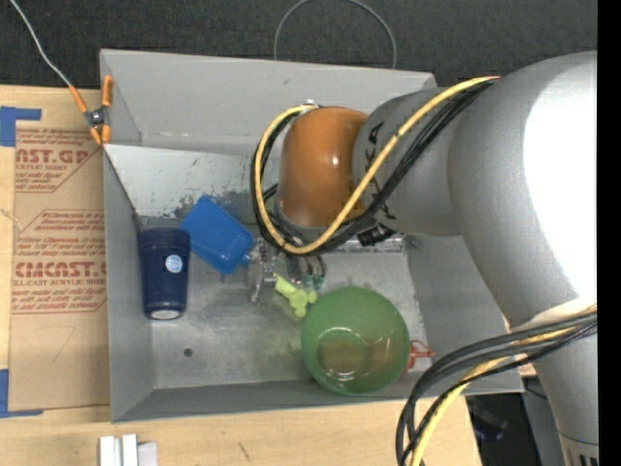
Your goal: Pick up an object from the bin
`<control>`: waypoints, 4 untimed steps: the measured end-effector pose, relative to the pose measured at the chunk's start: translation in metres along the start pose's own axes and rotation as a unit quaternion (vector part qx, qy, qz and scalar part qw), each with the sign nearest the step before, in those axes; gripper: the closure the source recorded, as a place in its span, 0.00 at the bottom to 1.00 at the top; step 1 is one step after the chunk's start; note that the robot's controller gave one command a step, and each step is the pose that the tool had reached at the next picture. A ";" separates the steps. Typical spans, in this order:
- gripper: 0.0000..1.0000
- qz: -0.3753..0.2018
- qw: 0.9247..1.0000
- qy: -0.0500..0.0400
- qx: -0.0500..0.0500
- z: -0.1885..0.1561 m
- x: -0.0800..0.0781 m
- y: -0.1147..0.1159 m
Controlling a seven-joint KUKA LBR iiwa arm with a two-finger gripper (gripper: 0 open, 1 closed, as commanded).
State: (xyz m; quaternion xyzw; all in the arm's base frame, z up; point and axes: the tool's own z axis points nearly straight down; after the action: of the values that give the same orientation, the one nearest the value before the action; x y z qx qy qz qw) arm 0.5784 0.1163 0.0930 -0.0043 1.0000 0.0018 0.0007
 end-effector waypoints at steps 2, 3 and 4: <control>0.00 0.031 1.000 -0.001 -0.001 -0.060 -0.002 -0.025; 0.00 0.031 1.000 -0.001 -0.001 -0.060 -0.002 -0.025; 0.00 0.078 0.997 -0.003 -0.002 0.001 -0.002 -0.048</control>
Offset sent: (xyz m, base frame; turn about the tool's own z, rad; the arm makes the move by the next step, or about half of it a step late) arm 0.0015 -0.0265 0.0598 0.0635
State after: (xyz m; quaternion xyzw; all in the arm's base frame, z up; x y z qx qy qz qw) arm 0.5806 0.0685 0.0922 0.0735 0.9973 0.0040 0.0039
